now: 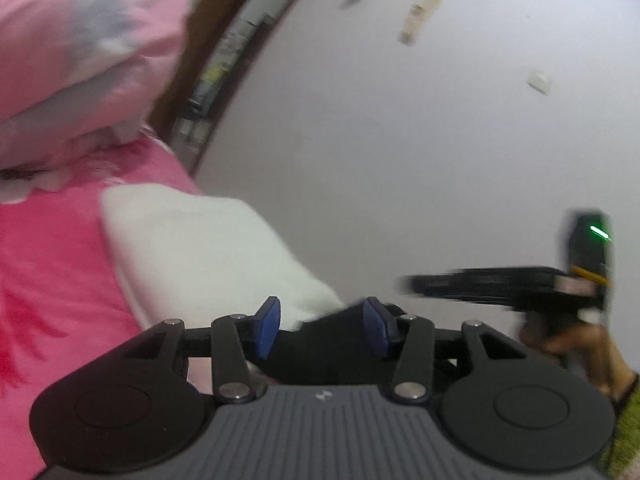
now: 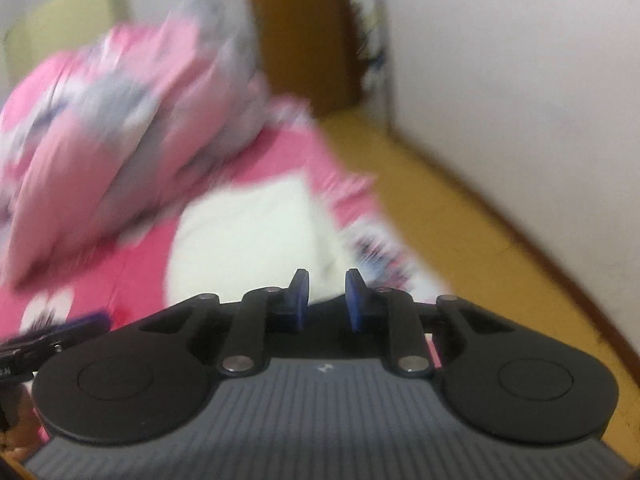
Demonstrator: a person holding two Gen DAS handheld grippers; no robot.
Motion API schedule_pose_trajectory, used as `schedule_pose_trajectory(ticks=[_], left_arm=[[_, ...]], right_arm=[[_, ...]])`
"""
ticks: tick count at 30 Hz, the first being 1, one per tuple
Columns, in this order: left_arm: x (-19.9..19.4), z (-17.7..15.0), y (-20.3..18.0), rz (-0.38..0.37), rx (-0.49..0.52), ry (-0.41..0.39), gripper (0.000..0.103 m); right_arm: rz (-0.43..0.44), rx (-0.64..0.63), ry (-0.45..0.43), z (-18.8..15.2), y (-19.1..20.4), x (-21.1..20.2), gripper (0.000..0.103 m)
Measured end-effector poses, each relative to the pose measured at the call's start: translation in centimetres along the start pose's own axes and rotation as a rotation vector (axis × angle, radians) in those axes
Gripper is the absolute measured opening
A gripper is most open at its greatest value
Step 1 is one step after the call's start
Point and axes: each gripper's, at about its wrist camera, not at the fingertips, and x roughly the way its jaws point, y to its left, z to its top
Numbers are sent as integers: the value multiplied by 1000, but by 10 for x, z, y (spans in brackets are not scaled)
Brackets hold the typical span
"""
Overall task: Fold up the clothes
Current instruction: 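Lower the black shirt onto the folded clothes stack with both grippers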
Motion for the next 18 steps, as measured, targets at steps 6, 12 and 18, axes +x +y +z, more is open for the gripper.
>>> schedule_pose_trajectory(ticks=[6,12,18], left_arm=[[42,-18,-9,87,24,169,46],[32,-10,4,68,-30,135,51],[-1,-17,-26,-7,108,87,62]], right_arm=[[-156,132,192,-3,-17,66,15],[-382,371,6,-7,-79,-19,21],[-82,240,-178,-72,-58,-142,21]])
